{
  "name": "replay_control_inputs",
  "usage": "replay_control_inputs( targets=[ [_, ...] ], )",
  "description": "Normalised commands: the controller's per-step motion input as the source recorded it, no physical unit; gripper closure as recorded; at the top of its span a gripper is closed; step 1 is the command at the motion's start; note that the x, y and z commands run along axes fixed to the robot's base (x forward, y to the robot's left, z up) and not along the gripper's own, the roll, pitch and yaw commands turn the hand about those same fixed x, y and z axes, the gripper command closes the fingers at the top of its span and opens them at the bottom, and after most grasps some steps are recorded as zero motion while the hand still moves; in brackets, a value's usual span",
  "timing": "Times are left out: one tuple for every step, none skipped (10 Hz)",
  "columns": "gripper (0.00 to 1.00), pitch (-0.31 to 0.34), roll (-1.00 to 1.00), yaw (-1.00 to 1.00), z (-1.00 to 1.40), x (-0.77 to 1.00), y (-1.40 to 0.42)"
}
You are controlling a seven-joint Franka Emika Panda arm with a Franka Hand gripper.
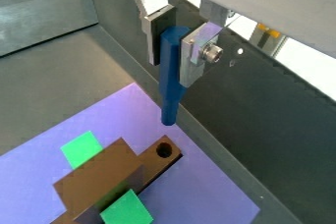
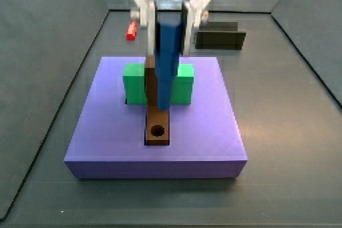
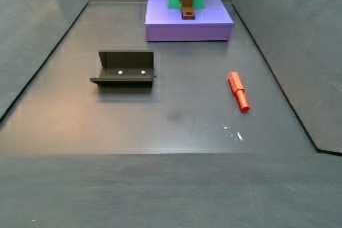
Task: Pick up the blue object. Move up. Place the blue object on the fixture. Regrasp the blue object. Move to above the board. Insert the blue object.
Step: Insert the blue object.
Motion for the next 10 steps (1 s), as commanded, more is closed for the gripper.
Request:
replay_control_inputs(
  targets=[
    [1.0,-0.371,-0.05,0.0,-0.29,-0.08,0.0],
    [1.0,-0.31,0.0,0.0,-0.07,-0.06,0.0],
    [1.0,-0.09,0.07,0.0,0.0,0.0,0.0],
    [1.0,0.0,0.04,-0.2,-0.18,0.19,-0.05],
    [1.0,0.0,0.07,-0.16,-0.27,0.16,0.0],
    [1.0,0.184,0.24,-0.07,-0.24,0.26,0.0],
    [1.0,0.16,0.29,-0.05,-0.15,0.17,0.0],
    [1.0,0.15,0.35,-0.11,-0.07,0.17,0.0],
    [1.0,0.077,0.35,-0.1,-0.05,0.0,-0.01],
    [1.0,0.054,0.32,-0.08,-0.03,-0.03,-0.04]
  ],
)
